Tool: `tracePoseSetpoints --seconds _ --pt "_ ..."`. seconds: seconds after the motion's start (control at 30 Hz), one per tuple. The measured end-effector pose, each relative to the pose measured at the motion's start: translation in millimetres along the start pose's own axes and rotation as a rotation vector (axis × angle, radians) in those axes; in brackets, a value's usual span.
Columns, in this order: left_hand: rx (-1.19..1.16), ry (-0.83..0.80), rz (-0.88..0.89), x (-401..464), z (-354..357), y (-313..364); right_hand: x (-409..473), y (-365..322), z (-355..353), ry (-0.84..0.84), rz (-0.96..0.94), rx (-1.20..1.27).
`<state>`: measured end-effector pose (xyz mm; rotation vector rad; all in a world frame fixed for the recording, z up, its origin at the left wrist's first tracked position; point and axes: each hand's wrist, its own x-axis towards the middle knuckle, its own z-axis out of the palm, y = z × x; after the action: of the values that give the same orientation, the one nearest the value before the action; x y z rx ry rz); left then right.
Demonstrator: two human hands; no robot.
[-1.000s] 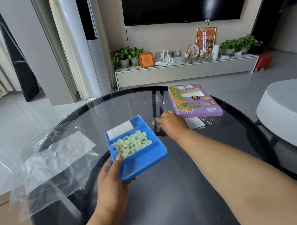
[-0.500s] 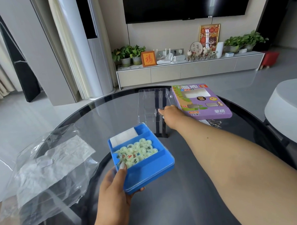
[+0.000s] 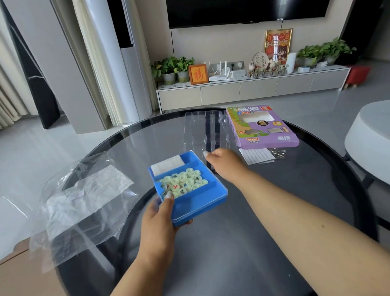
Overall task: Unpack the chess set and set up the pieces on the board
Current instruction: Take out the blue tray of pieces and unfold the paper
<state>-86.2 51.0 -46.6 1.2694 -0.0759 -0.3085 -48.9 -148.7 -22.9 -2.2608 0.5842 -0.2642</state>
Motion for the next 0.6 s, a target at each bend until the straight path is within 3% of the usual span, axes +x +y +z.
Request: tracePoseSetpoints --seconds 0.1,0.27,0.4,0.53,0.6 --pt "0.015 -0.011 -0.002 -0.1 0.4 -0.1 -24.8 -0.6 7.5 -0.096 0.049 0.074" --pt "0.061 -0.011 -0.04 1.2 0.1 -2.7 -42.5 -1.2 6.7 -0.108 0.089 0.171" --pt "-0.031 -0.073 -0.106 -0.2 -1.4 6.1 -50.2 2.7 -14.4 -0.181 0.108 0.238" --pt "-0.035 -0.055 -0.176 -0.5 -2.7 12.7 -53.4 8.9 -25.0 -0.287 0.062 0.132" --pt "-0.023 0.002 -0.173 -4.6 0.1 10.6 -55.5 8.8 -21.3 -0.161 -0.023 -0.059"
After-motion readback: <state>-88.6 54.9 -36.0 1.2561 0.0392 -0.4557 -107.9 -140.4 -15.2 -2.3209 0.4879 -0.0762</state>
